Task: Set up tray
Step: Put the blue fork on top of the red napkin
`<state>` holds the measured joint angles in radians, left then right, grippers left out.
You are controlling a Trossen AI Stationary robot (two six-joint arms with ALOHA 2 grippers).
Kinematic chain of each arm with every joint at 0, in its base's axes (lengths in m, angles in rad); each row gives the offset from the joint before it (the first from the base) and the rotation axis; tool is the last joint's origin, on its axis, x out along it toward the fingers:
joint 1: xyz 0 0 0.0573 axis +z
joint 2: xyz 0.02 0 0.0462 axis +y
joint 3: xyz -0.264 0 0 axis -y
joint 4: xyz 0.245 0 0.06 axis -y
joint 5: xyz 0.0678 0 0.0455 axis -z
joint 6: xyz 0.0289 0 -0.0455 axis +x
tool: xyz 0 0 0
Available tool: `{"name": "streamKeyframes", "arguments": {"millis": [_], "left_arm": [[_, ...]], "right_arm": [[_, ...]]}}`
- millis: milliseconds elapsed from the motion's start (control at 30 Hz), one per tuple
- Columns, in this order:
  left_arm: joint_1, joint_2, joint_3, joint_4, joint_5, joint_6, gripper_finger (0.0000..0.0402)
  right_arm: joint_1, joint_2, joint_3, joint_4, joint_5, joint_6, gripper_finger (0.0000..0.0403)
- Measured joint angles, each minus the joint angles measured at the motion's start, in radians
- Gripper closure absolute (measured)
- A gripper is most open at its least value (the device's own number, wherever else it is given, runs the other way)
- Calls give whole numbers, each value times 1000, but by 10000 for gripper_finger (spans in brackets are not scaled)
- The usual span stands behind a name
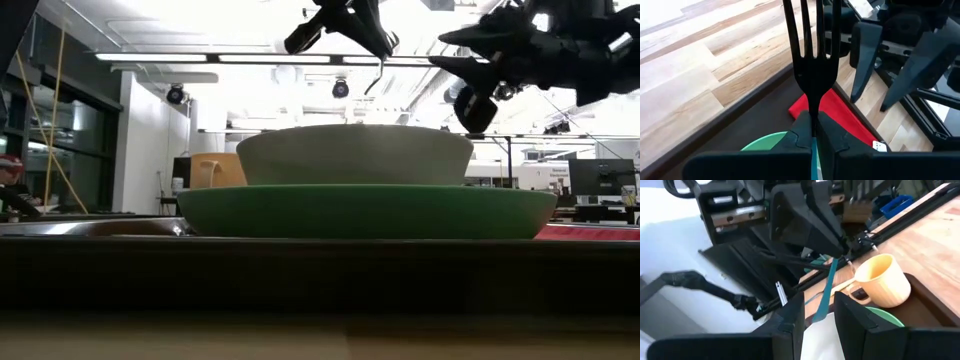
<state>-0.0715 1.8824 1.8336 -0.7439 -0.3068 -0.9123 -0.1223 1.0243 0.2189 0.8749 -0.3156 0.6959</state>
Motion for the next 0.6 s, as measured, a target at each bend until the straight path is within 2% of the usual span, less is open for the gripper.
{"name": "streamKeyframes", "arguments": {"millis": [333,600], "left_arm": [[0,1,0,33,-1,23,365],[-1,1,0,42,-2,41,365]], "right_arm": [[0,124,67,0,-63,-48,315],[-9,155,92,6,-85,-49,265]]}}
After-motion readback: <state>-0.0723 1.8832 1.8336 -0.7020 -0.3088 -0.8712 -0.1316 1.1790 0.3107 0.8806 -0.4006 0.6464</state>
